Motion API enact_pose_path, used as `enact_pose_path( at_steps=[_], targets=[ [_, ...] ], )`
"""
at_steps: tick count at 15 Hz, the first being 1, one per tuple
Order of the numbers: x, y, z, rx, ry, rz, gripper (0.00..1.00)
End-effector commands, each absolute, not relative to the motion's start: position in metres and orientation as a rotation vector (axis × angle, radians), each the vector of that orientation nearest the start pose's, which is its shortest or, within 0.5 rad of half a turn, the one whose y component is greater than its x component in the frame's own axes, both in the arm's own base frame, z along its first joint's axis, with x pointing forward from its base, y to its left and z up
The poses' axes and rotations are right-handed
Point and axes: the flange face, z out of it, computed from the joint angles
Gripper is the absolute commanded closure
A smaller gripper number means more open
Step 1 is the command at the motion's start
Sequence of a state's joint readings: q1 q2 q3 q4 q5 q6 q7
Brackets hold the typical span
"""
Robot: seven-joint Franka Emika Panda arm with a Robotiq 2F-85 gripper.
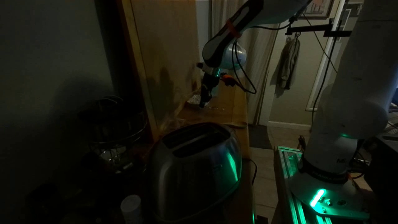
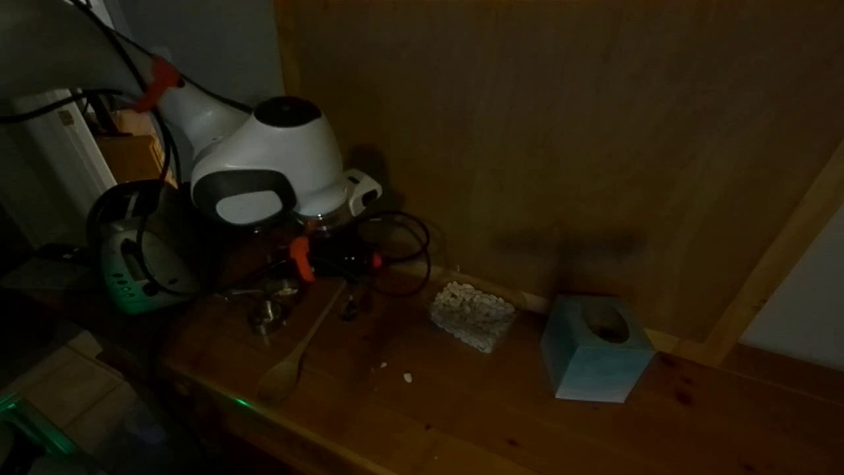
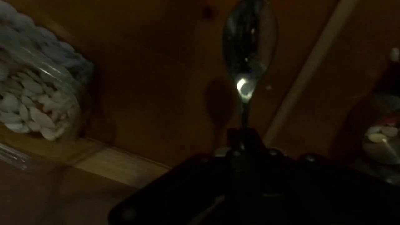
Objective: Place the petal on the spoon and empty it into the middle bowl on the left side of the wooden spoon
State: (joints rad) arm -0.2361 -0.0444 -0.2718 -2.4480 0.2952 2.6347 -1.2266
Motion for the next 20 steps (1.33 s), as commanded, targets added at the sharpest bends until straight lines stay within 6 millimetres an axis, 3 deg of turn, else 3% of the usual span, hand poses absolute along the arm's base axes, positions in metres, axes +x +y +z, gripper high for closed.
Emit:
enact_pose_path(
  at_steps=[1,5,20],
  targets=[
    [0.435,-0.285,0.315,-3.185,-0.632,-0.298,0.95],
    [0.435,-0.301,0.302,-3.225,-0.597,-0.143,0.95],
    [0.436,-0.303,0.275,-3.171,-0.564,0.058,0.94]
  ],
)
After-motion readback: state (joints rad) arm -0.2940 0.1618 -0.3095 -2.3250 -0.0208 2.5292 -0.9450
